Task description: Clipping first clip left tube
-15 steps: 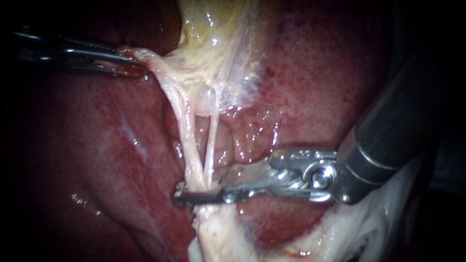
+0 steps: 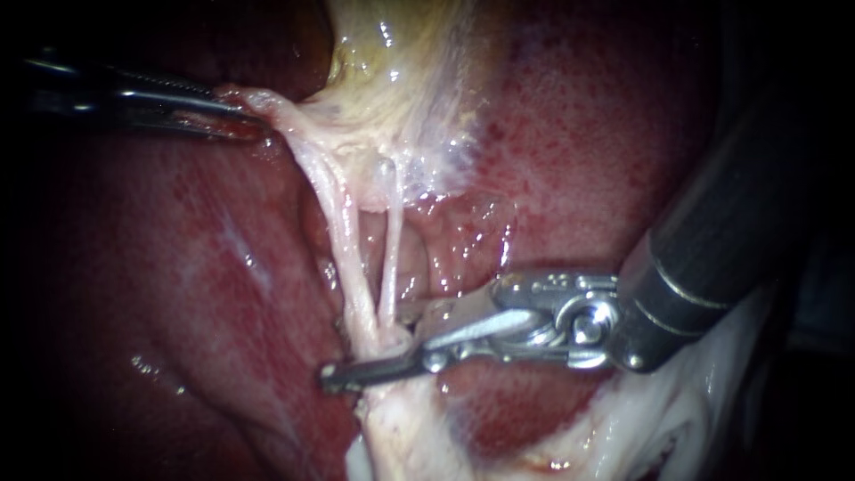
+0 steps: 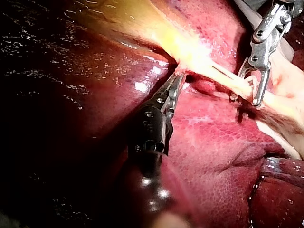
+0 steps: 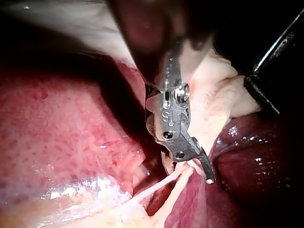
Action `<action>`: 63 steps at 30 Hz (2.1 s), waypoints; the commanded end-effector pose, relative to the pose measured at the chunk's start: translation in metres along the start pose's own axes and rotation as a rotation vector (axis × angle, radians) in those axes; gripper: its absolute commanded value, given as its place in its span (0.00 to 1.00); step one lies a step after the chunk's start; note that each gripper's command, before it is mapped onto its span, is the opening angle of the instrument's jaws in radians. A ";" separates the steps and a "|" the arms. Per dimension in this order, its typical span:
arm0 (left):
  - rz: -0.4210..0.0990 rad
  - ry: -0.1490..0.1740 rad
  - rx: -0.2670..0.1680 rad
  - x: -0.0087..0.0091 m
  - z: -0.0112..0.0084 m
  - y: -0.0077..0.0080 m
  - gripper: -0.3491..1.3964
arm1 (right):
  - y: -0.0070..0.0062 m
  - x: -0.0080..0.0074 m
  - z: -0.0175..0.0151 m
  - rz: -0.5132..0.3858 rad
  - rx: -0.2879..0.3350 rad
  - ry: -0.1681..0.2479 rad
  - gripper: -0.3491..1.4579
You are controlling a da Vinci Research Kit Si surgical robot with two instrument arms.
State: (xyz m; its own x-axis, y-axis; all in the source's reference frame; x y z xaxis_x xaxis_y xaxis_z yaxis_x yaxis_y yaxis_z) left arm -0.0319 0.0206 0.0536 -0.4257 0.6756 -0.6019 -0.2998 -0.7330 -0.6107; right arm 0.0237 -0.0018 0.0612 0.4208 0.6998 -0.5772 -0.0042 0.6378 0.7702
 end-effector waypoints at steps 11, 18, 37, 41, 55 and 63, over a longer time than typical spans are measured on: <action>0.000 0.000 0.000 0.0000 0.0000 0.0000 0.00 | 0.0017 -0.0015 -0.0020 -0.075 -0.079 0.037 0.47; 0.000 0.000 0.000 0.0000 0.0000 0.0000 0.00 | 0.0024 -0.0026 -0.0049 -0.073 -0.094 0.016 0.47; 0.001 0.003 -0.001 -0.0002 0.0000 -0.0001 0.00 | -0.0019 0.0010 -0.0081 -0.050 -0.047 0.065 0.47; 0.002 0.000 0.000 -0.0002 0.0000 -0.0001 0.00 | -0.0023 0.0011 -0.0072 -0.053 -0.024 0.075 0.47; 0.003 -0.003 0.002 -0.0004 0.0002 -0.0001 0.00 | -0.0005 -0.0022 -0.0039 -0.033 0.004 0.054 0.47; 0.003 -0.003 0.002 -0.0005 0.0002 -0.0002 0.00 | 0.0011 -0.0036 -0.0036 -0.022 0.009 0.048 0.47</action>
State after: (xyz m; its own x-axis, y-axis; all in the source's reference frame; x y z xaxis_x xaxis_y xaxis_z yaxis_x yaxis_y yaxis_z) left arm -0.0318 0.0203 0.0541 -0.4291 0.6729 -0.6025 -0.2999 -0.7354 -0.6077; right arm 0.0189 -0.0025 0.0634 0.3761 0.7004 -0.6066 0.0125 0.6507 0.7592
